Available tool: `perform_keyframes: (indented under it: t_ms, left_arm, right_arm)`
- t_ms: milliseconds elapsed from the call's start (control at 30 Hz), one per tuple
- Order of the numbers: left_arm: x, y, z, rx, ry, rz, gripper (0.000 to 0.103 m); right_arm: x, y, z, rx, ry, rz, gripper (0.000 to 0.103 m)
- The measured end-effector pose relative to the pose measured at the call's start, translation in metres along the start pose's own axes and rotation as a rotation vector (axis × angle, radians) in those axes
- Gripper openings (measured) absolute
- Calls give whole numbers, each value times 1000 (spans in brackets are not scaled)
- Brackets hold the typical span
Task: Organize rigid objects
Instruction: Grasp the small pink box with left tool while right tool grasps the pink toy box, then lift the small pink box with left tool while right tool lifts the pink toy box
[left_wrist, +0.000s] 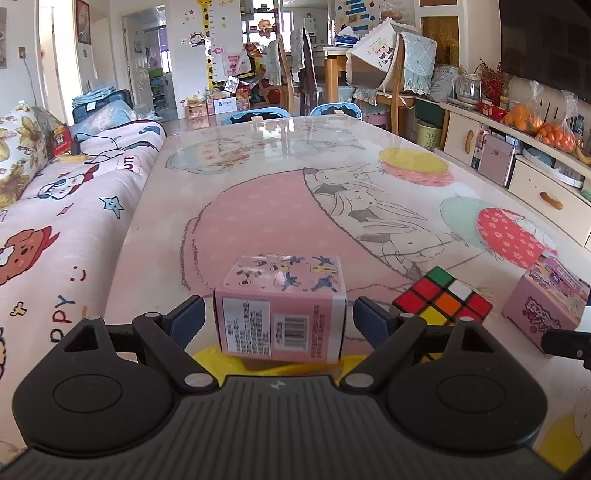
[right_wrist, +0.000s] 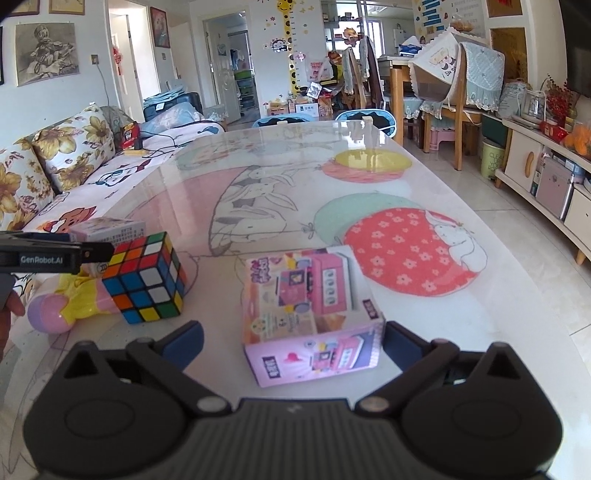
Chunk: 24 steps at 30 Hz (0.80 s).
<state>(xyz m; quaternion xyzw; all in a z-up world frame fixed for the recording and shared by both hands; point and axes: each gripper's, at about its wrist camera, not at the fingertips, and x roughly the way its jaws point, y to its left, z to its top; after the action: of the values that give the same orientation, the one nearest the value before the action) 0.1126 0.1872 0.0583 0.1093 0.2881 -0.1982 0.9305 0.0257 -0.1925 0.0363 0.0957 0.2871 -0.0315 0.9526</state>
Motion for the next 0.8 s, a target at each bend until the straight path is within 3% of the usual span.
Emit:
perform_keyframes:
  t_ms: [167, 233, 300, 333, 467, 800]
  left_arm:
    - [8, -6, 2, 20, 9, 15, 103]
    - [9, -11, 1, 24, 16, 11, 94]
    - [5, -15, 2, 35, 2, 32, 93]
    - [2, -15, 1, 39, -4, 42, 92]
    - [-10, -23, -4, 38, -28, 95, 87]
    - [-59, -28, -16, -45, -56, 196, 87]
  right_arm:
    - [2, -6, 2, 21, -22, 1, 102]
    - [2, -8, 3, 25, -28, 5, 102]
    - [3, -8, 3, 22, -32, 6, 101]
    - [3, -7, 3, 16, -33, 7, 100]
    - [3, -2, 3, -29, -31, -13, 76]
    - [-4, 12, -2, -79, -46, 19, 74]
